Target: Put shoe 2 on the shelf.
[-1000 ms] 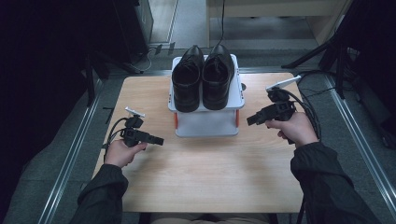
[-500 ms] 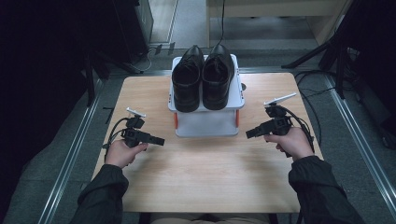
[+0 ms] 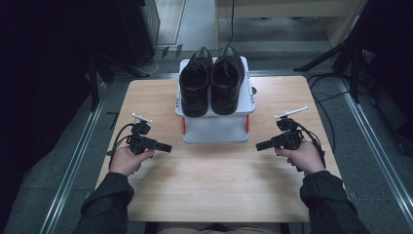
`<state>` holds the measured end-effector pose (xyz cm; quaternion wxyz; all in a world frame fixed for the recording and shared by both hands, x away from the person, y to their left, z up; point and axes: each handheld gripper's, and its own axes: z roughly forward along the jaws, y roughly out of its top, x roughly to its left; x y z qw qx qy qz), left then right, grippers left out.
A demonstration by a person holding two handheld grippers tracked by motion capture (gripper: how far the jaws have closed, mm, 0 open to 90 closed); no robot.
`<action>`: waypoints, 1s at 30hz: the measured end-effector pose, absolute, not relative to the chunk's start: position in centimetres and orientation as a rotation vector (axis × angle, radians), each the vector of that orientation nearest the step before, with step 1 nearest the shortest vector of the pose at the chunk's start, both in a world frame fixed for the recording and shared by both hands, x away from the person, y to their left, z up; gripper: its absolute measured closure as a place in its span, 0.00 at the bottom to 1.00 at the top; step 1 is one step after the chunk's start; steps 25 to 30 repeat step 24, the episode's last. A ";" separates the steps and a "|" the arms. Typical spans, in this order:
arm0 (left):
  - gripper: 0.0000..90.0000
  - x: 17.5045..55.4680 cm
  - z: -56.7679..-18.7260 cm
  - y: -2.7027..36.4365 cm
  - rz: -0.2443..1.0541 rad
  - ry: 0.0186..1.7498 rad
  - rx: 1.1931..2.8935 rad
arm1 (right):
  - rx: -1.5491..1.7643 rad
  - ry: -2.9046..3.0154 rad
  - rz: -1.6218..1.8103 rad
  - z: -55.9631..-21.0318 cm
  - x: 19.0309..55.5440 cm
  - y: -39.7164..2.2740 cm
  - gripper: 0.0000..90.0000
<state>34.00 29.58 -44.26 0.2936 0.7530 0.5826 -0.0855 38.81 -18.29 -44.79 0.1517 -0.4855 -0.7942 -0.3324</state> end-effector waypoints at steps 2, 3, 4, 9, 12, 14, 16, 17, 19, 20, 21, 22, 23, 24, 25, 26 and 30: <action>0.45 34.0 -44.3 29.6 -0.228 1.556 2.000 | -1.399 -2.269 -0.964 -45.1 38.7 -18.5 0.58; 0.45 34.0 -44.3 29.6 -0.228 1.555 2.003 | -1.399 -2.274 -0.964 -45.2 38.6 -18.6 0.58; 0.45 34.0 -44.3 29.6 -0.229 1.555 2.004 | -1.403 -2.268 -0.967 -45.4 38.6 -18.7 0.58; 0.45 34.0 -44.3 29.5 -0.228 1.555 2.002 | -1.411 -2.271 -0.967 -45.9 38.4 -18.9 0.58; 0.45 34.1 -44.4 29.6 -0.228 1.554 2.005 | -1.415 -2.291 -0.946 -46.2 38.2 -18.8 0.58; 0.45 34.1 -44.4 29.6 -0.229 1.555 2.006 | -1.412 -2.307 -0.937 -46.5 38.2 -18.7 0.58; 0.44 34.1 -44.4 29.5 -0.230 1.552 2.009 | -1.404 -2.298 -0.941 -46.6 38.1 -18.6 0.58; 0.44 34.1 -44.4 29.5 -0.233 1.550 2.013 | -1.406 -2.301 -0.936 -46.7 38.1 -18.6 0.58; 0.44 34.1 -44.5 29.3 -0.237 1.552 2.016 | -1.396 -2.309 -0.934 -46.9 38.1 -18.6 0.57; 0.44 34.1 -44.6 29.2 -0.240 1.544 2.025 | -1.396 -2.304 -0.933 -47.0 38.0 -18.5 0.57; 0.43 34.1 -44.6 29.0 -0.243 1.545 2.026 | -1.395 -2.306 -0.932 -47.1 38.0 -18.5 0.57; 0.42 34.1 -44.7 28.9 -0.244 1.540 2.036 | -1.394 -2.307 -0.930 -47.2 38.0 -18.5 0.57; 0.42 34.1 -44.7 28.7 -0.244 1.531 2.048 | -1.398 -2.305 -0.921 -47.2 37.9 -18.5 0.56; 0.42 34.1 -44.7 28.6 -0.242 1.527 2.055 | -1.392 -2.308 -0.916 -47.3 37.9 -18.5 0.56; 0.42 34.1 -44.7 28.6 -0.242 1.527 2.055 | -1.392 -2.308 -0.916 -47.3 37.9 -18.5 0.56; 0.42 34.1 -44.7 28.6 -0.242 1.527 2.055 | -1.392 -2.308 -0.916 -47.3 37.9 -18.5 0.56; 0.42 34.1 -44.7 28.6 -0.242 1.527 2.055 | -1.392 -2.308 -0.916 -47.3 37.9 -18.5 0.56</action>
